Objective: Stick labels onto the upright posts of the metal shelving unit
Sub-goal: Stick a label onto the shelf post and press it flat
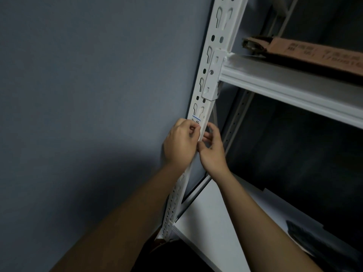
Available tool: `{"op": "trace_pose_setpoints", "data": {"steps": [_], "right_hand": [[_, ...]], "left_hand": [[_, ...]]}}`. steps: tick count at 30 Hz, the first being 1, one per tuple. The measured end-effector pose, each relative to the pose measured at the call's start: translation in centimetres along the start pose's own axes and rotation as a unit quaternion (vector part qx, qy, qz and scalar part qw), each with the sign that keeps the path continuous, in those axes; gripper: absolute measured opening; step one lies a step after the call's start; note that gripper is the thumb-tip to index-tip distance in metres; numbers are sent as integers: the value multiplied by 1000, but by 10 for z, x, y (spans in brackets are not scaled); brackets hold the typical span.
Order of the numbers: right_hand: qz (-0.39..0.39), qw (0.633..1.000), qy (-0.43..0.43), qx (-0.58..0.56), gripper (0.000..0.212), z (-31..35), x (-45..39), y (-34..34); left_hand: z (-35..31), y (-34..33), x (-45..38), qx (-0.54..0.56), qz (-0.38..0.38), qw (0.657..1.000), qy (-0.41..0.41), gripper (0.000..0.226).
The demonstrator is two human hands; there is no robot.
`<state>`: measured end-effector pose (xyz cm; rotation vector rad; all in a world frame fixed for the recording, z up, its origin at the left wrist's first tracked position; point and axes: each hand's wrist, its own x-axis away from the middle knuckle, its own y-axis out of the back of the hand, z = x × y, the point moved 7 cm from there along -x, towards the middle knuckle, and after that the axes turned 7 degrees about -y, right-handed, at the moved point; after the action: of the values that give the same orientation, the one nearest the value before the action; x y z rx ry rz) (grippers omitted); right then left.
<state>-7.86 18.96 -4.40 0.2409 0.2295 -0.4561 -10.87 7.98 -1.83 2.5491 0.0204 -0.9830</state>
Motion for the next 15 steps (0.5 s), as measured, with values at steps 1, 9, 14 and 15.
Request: {"op": "trace_pose_setpoints", "data": {"steps": [1,9,14,15], "right_hand": [[2,1000,1,-1,50,0,0,0],[0,1000,-7,2,47,2,2,0],[0,1000,-11,1,47,0,1,0],[0,1000,-12,1,47,0,1,-1]], "left_hand": [[0,0,-1,-1,2,1000,3,13],[-4,1,-4,-32,9,998,52,6],[-8,-1,-5,-50,19,997,63,7],[-8,-1,-5,-52,19,996,63,8]]}}
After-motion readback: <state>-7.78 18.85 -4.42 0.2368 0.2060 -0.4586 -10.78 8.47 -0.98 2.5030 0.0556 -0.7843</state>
